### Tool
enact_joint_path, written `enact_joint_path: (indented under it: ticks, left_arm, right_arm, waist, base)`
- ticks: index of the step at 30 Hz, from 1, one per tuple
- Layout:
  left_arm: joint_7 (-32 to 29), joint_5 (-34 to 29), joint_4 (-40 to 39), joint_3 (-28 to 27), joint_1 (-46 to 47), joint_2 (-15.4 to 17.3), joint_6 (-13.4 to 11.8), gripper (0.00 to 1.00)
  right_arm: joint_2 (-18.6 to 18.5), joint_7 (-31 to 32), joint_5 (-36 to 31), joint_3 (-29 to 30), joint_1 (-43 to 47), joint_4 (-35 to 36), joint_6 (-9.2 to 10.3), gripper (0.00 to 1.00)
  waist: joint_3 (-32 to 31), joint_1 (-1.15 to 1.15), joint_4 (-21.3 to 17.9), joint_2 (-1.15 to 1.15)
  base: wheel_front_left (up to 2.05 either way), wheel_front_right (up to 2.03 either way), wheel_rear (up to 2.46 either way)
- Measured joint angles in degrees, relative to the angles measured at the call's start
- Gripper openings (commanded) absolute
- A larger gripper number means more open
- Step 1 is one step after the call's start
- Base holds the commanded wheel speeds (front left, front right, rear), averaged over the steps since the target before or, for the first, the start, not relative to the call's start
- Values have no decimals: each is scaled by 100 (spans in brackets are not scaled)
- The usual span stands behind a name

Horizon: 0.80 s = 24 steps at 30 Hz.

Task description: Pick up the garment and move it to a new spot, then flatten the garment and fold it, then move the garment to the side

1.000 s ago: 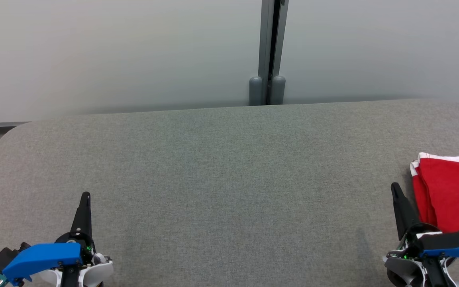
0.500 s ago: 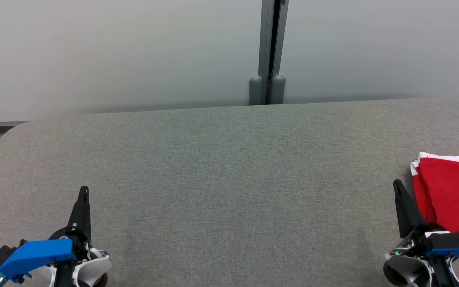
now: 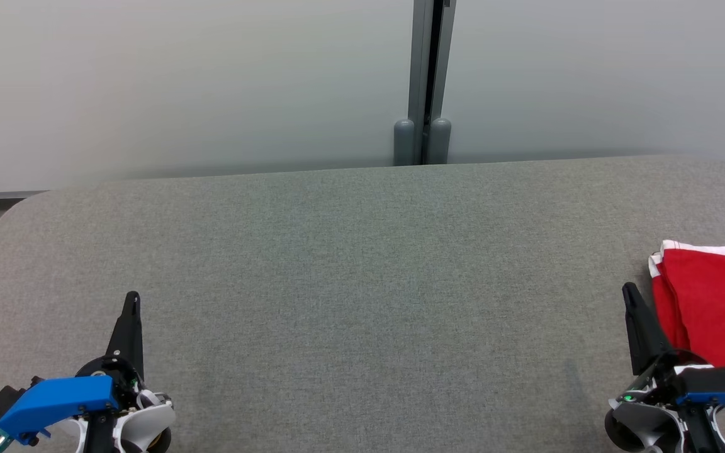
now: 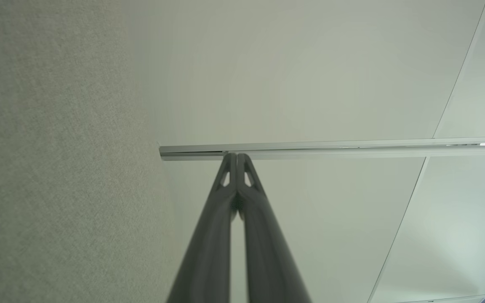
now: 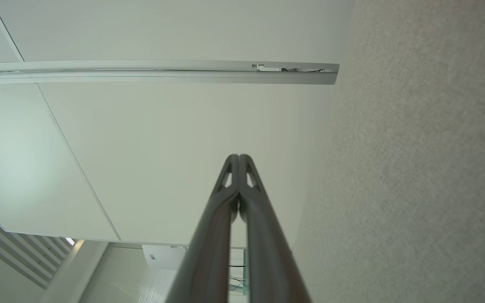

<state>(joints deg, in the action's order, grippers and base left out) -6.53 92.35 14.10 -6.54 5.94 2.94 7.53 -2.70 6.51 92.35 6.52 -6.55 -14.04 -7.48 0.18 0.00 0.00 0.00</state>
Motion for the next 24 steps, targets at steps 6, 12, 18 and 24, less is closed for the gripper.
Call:
enact_joint_path:
  ticks: [6, 12, 18, 24]
  left_arm:
    - [0, 0, 0, 0, 1, 0, 0, 0]
    - [0, 0, 0, 0, 1, 0, 0, 0]
    - [0, 0, 0, 0, 1, 0, 0, 0]
    - [0, 0, 0, 0, 1, 0, 0, 0]
  right_arm:
    - [0, 0, 0, 1, 1, 0, 0, 0]
    - [0, 0, 0, 1, 1, 0, 0, 0]
    - [0, -1, 0, 1, 2, 0, 0, 0]
    - [0, 0, 0, 1, 2, 0, 0, 0]
  waist:
    - [0, 0, 0, 0]
    - [0, 0, 0, 0]
    - [0, 0, 0, 0]
    - [0, 0, 0, 0]
  base:
    - [0, 0, 0]
    - [0, 0, 0]
    - [0, 0, 0]
    - [0, 0, 0]
